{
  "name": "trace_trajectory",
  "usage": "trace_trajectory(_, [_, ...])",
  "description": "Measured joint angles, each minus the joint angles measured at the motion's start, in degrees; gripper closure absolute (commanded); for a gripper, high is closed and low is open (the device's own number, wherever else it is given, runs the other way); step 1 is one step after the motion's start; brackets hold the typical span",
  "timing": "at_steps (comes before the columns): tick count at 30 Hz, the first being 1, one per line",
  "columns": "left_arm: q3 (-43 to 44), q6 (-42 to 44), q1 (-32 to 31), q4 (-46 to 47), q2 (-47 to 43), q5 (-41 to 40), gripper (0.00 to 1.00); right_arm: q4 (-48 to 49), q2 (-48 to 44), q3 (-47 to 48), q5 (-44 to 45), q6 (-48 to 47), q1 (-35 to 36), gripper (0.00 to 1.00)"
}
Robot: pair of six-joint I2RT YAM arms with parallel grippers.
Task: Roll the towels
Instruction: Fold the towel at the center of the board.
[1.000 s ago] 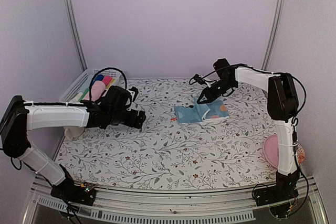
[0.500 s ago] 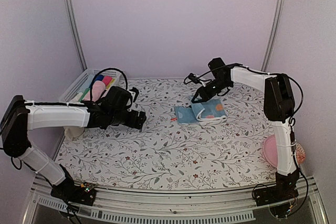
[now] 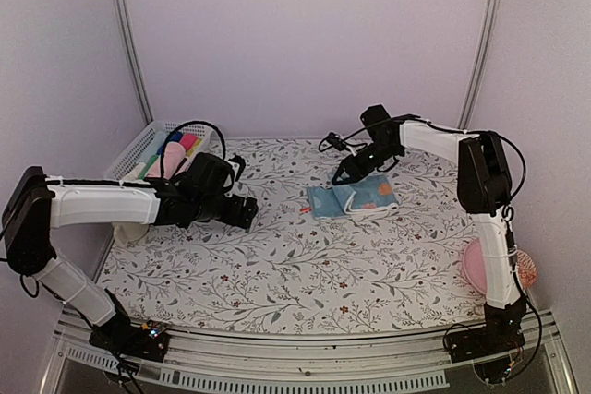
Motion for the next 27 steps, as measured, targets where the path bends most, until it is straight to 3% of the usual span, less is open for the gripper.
trace_trajectory(6, [0.0, 0.0, 0.0, 0.2, 0.2, 0.0, 0.03, 0.2, 1.5, 0.5, -1.5, 0.2, 0.2, 0.60])
trace_trajectory(14, [0.0, 0.0, 0.0, 0.3, 0.7, 0.2, 0.03, -1.1, 1.7, 1.1, -6.5, -1.3, 0.9, 0.57])
trace_trajectory(17, [0.0, 0.0, 0.0, 0.3, 0.8, 0.2, 0.03, -1.4, 1.6, 1.1, -7.0, -2.0, 1.1, 0.64])
trace_trajectory(23, [0.0, -0.2, -0.2, 0.5, 1.0, 0.2, 0.03, -0.5, 1.7, 1.0, -4.9, -2.5, 1.1, 0.93])
trace_trajectory(27, [0.0, -0.2, -0.2, 1.0, 1.7, 0.4, 0.03, 2.3, 1.6, 1.0, -2.8, -1.0, 1.1, 0.95])
